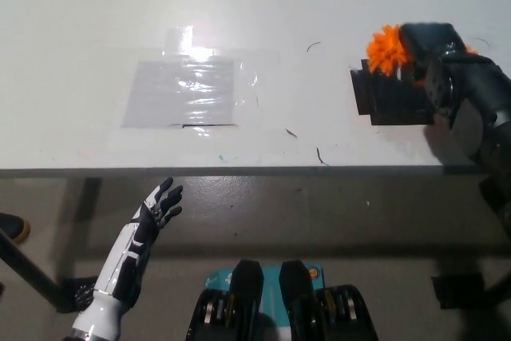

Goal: The robot uses it right hand to pick up an extended orange duster kept in the middle of the desk and presses its handle against the desk to collapse it

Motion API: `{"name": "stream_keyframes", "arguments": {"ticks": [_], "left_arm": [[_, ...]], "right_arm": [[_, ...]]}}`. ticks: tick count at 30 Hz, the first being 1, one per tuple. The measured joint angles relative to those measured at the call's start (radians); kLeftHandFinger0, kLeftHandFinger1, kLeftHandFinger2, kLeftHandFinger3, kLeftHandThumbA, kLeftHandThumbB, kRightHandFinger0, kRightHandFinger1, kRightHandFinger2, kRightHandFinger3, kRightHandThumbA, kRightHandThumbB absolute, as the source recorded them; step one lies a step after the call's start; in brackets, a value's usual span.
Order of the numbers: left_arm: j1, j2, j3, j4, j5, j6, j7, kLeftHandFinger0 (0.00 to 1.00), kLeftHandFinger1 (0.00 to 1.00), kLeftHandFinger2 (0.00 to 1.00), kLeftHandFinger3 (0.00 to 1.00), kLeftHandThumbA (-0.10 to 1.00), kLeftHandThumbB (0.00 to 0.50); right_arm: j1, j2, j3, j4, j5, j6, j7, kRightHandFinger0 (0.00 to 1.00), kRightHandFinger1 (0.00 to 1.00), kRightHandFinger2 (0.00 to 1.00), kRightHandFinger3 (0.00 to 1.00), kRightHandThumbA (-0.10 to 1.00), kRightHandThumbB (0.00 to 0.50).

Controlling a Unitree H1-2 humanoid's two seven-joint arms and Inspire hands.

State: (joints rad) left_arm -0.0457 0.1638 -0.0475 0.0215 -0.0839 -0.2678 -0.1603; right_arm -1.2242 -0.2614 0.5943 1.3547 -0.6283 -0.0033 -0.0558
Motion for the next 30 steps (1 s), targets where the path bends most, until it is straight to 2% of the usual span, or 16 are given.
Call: {"name": "stream_keyframes", "arguments": {"ticks": [1,2,3,4,5,8,9,10,11,14,16,18,22,25,28,30], "left_arm": [[0.000,0.000,0.000,0.000,0.000,0.000,0.000,1.00,1.00,1.00,1.00,1.00,0.043],[0.000,0.000,0.000,0.000,0.000,0.000,0.000,1.00,1.00,1.00,1.00,1.00,0.042],[0.000,0.000,0.000,0.000,0.000,0.000,0.000,1.00,1.00,1.00,1.00,1.00,0.033],[0.000,0.001,0.000,0.000,-0.001,0.000,0.000,1.00,1.00,1.00,1.00,1.00,0.030],[0.000,0.001,0.000,0.000,-0.001,0.000,0.000,1.00,1.00,1.00,1.00,1.00,0.042],[0.000,0.002,0.000,0.000,-0.001,0.000,0.000,1.00,1.00,1.00,1.00,1.00,0.041],[0.000,0.002,0.000,0.000,-0.001,0.000,0.000,1.00,1.00,1.00,1.00,1.00,0.040],[0.000,0.002,0.000,0.000,-0.001,0.000,0.000,1.00,1.00,1.00,1.00,1.00,0.038],[0.000,0.002,0.000,0.000,-0.001,0.000,0.000,1.00,1.00,1.00,1.00,1.00,0.046],[0.001,0.002,0.000,0.000,-0.001,0.000,0.000,1.00,1.00,1.00,1.00,1.00,0.045],[0.001,0.002,0.000,0.000,-0.001,0.000,0.000,1.00,1.00,1.00,1.00,1.00,0.049],[0.005,0.002,0.000,0.000,-0.002,-0.001,0.000,1.00,1.00,1.00,1.00,1.00,0.046],[0.024,0.002,0.000,0.000,-0.001,-0.002,0.000,1.00,1.00,1.00,1.00,1.00,0.056],[0.028,0.002,0.000,0.000,-0.002,-0.002,0.000,1.00,1.00,1.00,1.00,1.00,0.065],[0.030,0.002,0.000,0.000,-0.002,-0.002,0.000,1.00,1.00,1.00,1.00,1.00,0.040],[0.034,0.002,0.000,0.000,-0.002,-0.002,0.000,1.00,1.00,1.00,1.00,1.00,0.035]], "right_arm": [[0.000,0.000,-0.017,-0.010,0.003,-0.010,-0.017,0.02,0.29,0.69,0.73,-0.10,0.207],[-0.001,0.000,-0.031,-0.020,0.005,-0.017,-0.032,0.02,0.41,0.90,0.87,-0.10,0.201],[-0.002,0.000,-0.038,-0.024,0.006,-0.021,-0.040,0.03,0.51,0.99,1.00,-0.10,0.165],[-0.005,-0.001,-0.058,-0.036,0.011,-0.032,-0.062,0.12,0.65,1.00,1.00,-0.10,0.135],[-0.007,-0.001,-0.073,-0.044,0.014,-0.038,-0.072,0.06,0.60,0.90,1.00,-0.10,0.147],[-0.026,-0.007,-0.136,-0.098,0.027,-0.068,-0.123,0.05,0.59,0.89,1.00,-0.10,0.145],[-0.030,-0.008,-0.142,-0.104,0.028,-0.072,-0.130,0.02,0.54,0.86,1.00,-0.10,0.080],[-0.052,-0.014,-0.160,-0.124,0.033,-0.088,-0.151,0.02,0.53,0.82,0.97,-0.10,0.144],[-0.068,-0.018,-0.179,-0.136,0.036,-0.104,-0.165,0.00,0.49,0.81,0.96,-0.10,0.137],[-0.122,-0.028,-0.239,-0.157,0.057,-0.157,-0.204,0.00,0.48,0.80,0.96,-0.10,0.136],[-0.151,-0.032,-0.270,-0.168,0.069,-0.183,-0.224,0.00,0.38,0.73,0.89,-0.10,0.186],[-0.159,-0.030,-0.307,-0.191,0.083,-0.204,-0.247,0.00,0.35,0.71,0.85,-0.10,0.165],[-0.165,-0.002,-0.411,-0.228,0.132,-0.281,-0.329,0.00,0.24,0.65,0.72,-0.10,0.184],[-0.164,0.033,-0.463,-0.233,0.160,-0.320,-0.379,0.00,0.20,0.62,0.68,-0.10,0.149],[-0.153,0.074,-0.508,-0.251,0.184,-0.351,-0.431,0.00,0.11,0.57,0.63,-0.10,0.137],[-0.135,0.099,-0.523,-0.264,0.195,-0.366,-0.465,0.00,0.06,0.53,0.59,-0.10,0.109]]}}
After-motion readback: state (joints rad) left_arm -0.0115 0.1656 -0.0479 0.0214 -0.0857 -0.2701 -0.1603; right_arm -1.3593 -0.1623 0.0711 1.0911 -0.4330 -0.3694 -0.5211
